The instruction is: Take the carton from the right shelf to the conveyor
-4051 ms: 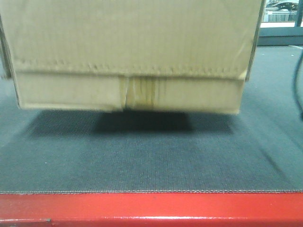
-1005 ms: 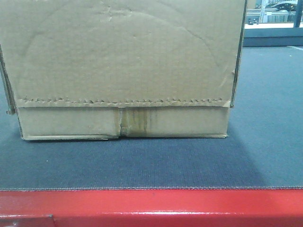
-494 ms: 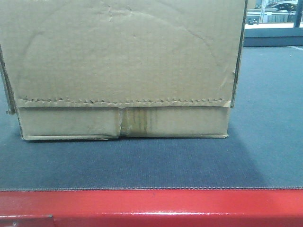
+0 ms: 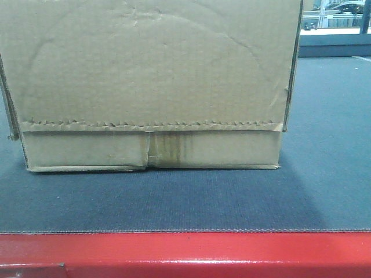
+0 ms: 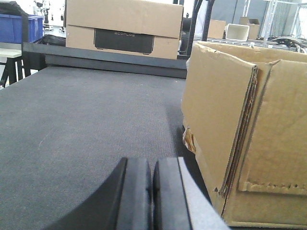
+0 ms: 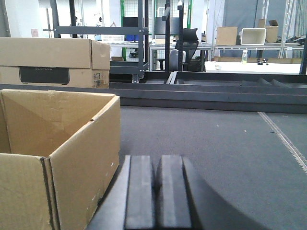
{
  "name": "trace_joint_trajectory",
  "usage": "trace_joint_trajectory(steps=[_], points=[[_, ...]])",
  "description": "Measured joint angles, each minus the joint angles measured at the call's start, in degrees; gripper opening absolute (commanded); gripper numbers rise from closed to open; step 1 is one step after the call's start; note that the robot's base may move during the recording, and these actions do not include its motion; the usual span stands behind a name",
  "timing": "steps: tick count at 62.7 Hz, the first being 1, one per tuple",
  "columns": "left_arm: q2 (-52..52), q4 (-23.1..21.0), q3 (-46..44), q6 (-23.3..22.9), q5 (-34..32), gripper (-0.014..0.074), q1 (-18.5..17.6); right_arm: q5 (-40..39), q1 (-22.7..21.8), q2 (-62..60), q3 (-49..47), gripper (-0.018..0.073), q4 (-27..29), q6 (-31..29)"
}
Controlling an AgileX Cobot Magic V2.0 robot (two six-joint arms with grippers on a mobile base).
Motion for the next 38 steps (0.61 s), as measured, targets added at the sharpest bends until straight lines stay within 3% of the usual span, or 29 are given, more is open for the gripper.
trace_joint_trajectory(steps=[27,38], points=[[0.0,0.0,0.0,0.0,-0.1,0.0015,0.0,-0.24,-0.82,0.0,0.12,-0.0069,-0.1,-0.1],[0.0,0.0,0.0,0.12,-0.14,0.0015,0.0,-4.87,-7.19,-0.05,4.01,-0.0069,8.16,-10.34]])
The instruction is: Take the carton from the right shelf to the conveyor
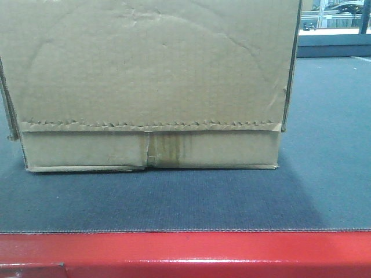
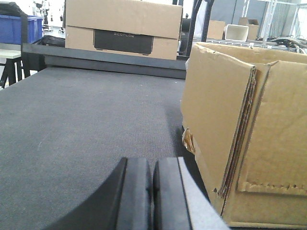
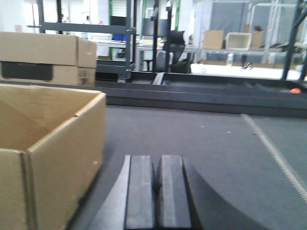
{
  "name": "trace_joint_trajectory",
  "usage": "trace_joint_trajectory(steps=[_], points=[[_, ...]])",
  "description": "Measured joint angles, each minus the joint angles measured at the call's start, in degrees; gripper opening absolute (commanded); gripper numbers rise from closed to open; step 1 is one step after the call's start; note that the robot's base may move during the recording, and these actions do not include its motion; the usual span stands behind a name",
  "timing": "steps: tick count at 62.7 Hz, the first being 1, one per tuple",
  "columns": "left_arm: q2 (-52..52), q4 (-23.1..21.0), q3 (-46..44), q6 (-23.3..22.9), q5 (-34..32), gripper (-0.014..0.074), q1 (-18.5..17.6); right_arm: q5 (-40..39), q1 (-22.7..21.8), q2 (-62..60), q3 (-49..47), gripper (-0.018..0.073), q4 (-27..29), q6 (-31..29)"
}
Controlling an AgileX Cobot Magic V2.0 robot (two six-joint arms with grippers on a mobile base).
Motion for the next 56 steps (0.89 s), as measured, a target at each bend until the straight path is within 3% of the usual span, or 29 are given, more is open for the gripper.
trace_joint_trajectory(steps=[10,25,56], points=[[0.0,0.0,0.0,0.0,0.0,0.0015,0.0,-8.13,-5.41,-0.38,9.52,-0.0069,6.59,-5.03],[0.0,0.0,0.0,0.0,-0.1,0.0015,0.0,-14.07,-6.07,-5.88,22.66,-0.0069,8.99,-5.66],[-0.05,0.0,0.04,0.0,-0.1,0.0015,0.0,-13.17,-6.07,-7.41,23.26,-0.0069,8.99,-5.89]])
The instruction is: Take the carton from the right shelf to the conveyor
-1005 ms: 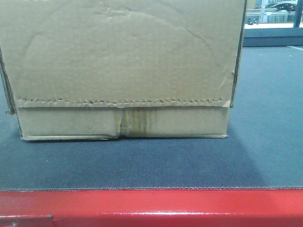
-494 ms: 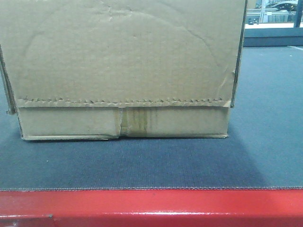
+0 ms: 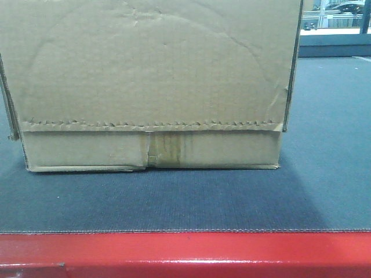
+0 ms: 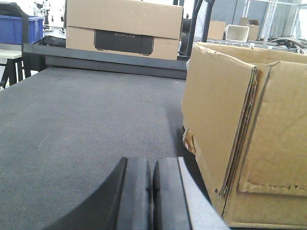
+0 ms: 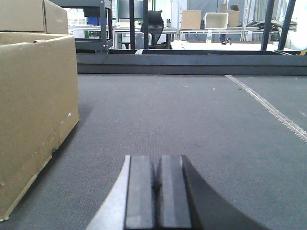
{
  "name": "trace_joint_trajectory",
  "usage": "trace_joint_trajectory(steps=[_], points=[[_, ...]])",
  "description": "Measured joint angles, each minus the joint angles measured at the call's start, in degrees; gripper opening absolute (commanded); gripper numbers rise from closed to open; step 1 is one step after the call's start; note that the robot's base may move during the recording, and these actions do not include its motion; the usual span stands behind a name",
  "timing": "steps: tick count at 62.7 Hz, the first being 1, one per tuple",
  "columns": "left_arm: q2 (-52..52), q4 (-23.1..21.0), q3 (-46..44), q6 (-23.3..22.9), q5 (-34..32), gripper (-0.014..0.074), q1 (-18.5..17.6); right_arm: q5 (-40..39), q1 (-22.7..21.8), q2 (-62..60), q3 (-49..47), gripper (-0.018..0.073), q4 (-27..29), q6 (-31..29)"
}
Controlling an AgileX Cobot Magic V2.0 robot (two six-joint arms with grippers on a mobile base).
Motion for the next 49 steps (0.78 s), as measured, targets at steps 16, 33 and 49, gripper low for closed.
trace_joint_trajectory(steps=[16,33,49], points=[[0.0,0.0,0.0,0.0,0.0,0.0015,0.0,0.0,0.0,0.0,0.0,-0.0069,0.0,-0.01],[0.0,0.0,0.0,0.0,0.0,0.0015,0.0,0.0,0.0,0.0,0.0,-0.0069,0.0,-0.1],[0.0,0.0,0.0,0.0,0.0,0.0015,0.0,0.0,0.0,0.0,0.0,-0.0069,0.0,-0.1]])
